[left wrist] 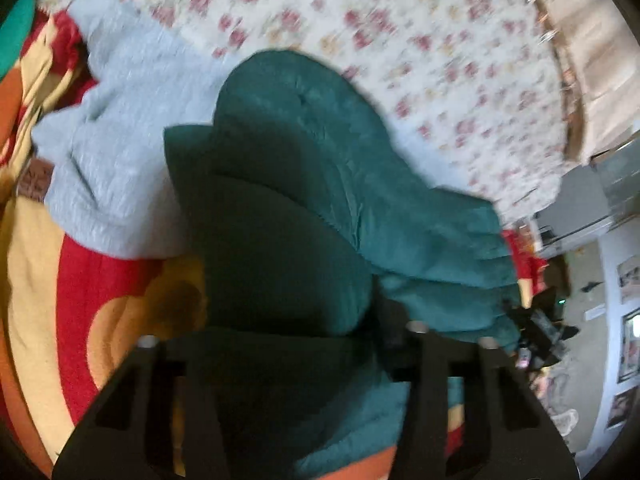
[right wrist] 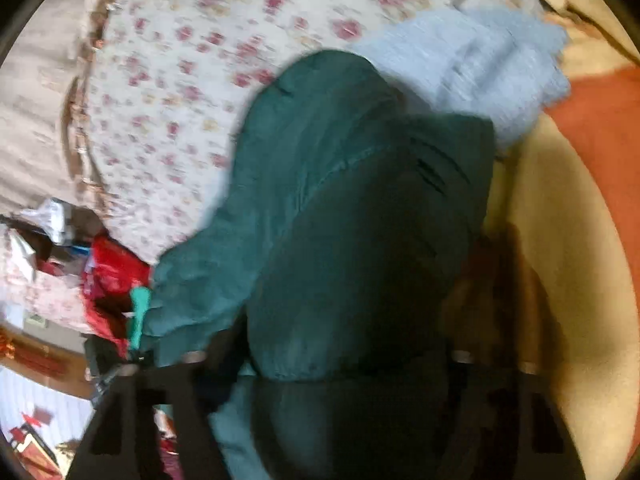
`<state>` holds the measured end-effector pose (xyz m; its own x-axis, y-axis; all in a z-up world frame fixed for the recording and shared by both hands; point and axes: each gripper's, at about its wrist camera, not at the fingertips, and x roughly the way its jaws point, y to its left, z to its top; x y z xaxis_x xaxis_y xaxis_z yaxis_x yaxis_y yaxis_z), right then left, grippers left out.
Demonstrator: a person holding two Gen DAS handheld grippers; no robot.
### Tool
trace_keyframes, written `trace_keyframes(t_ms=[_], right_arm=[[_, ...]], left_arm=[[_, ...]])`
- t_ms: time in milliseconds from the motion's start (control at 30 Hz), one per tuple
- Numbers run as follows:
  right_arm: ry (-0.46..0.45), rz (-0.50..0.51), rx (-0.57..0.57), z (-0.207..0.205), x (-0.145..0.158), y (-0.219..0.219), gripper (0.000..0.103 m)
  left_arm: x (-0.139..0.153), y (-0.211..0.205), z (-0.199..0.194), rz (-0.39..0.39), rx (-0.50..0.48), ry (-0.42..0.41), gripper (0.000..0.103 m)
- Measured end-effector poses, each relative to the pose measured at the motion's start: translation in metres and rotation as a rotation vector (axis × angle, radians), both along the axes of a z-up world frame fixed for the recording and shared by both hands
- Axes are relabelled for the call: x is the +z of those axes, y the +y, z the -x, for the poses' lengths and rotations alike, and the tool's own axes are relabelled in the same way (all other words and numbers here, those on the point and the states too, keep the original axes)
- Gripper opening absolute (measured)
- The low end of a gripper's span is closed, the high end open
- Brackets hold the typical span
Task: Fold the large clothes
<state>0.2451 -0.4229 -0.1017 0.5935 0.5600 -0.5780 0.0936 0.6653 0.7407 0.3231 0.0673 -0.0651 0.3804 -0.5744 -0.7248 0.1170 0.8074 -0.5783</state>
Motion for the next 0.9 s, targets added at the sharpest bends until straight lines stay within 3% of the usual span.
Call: trace_keyframes(t_ms=[133,233,333,400,433,467,533,567,700,833,900], right_arm=[[-0.133,-0.028,0.02,0.007,0.042,0.003,0.048],[-0.159,-0.009,0.009,0.006,0.043,0.003,0.048],[-0.089,0.038,-0.014,-0.001,0.014,0.002,0.048],[-0.041,0.05,-0.029,-0.004,-0.008,0.0,0.05],[-0.023,0.029,-0.04,-0.003,-0.02,-0.004,0.057],[-0.005,0.012,-0.058,-0.002,-0.027,-0.008,0.061],[0.017,0.002,-0.088,-0.001,-0.032,-0.013,0.074],[0.02,0.012,-0.101,-0.001,-0.03,-0.015,0.075],[-0.025,0.169,-0.169,0.013,0.003,-0.018,0.077],[-0.125,0.456,-0.221,0.032,0.05,-0.006,0.077],[-0.168,0.545,-0.196,0.032,0.065,0.01,0.077]], left_arm=[[0.041,0.003,-0.003,0.052,-0.004,-0.08,0.031],[0.051,0.004,-0.006,0.038,0.014,-0.12,0.032],[0.031,0.002,-0.015,-0.044,0.033,-0.087,0.034],[0.008,-0.004,-0.019,-0.14,0.044,-0.053,0.042],[-0.003,-0.004,-0.018,-0.162,0.053,-0.046,0.052],[-0.01,-0.003,-0.017,-0.166,0.061,-0.041,0.058],[-0.015,0.002,-0.015,-0.143,0.079,-0.032,0.061],[-0.013,0.005,-0.015,-0.126,0.083,-0.025,0.061],[0.004,0.018,-0.003,-0.098,0.108,-0.05,0.061],[0.028,0.038,0.017,-0.076,0.142,-0.102,0.061],[0.04,0.041,0.022,-0.076,0.169,-0.131,0.061]])
